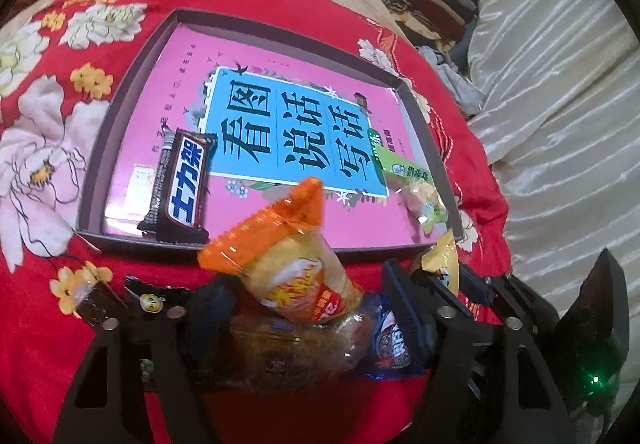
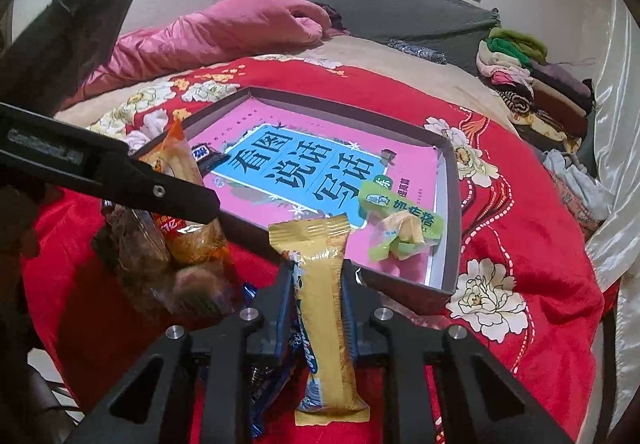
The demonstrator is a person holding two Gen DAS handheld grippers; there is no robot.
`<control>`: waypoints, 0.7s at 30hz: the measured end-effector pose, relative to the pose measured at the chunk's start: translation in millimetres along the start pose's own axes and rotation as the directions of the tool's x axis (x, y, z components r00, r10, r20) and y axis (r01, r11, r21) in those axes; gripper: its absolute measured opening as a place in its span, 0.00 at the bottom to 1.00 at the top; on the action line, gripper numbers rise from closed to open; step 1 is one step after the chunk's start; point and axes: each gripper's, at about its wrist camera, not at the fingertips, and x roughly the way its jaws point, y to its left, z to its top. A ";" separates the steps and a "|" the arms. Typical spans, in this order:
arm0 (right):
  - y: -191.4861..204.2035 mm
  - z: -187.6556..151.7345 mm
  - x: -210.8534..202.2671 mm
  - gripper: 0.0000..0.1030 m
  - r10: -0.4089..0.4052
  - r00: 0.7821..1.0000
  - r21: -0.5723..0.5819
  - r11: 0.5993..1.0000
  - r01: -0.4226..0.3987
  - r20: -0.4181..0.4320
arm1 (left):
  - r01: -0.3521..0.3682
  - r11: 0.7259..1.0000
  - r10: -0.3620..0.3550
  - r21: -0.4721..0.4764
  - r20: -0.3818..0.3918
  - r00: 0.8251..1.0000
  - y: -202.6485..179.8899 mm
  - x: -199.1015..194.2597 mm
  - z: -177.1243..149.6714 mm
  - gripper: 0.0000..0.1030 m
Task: Organize snacks
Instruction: 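Grasp the orange bread bag with the left gripper while the right grasps the yellow wafer stick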
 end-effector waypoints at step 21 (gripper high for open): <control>-20.6 4.8 -21.1 0.18 0.089 0.990 0.130 0.986 -0.102 0.105 | 0.029 1.000 -0.029 0.005 0.030 0.999 -4.8 -7.6 0.1 0.36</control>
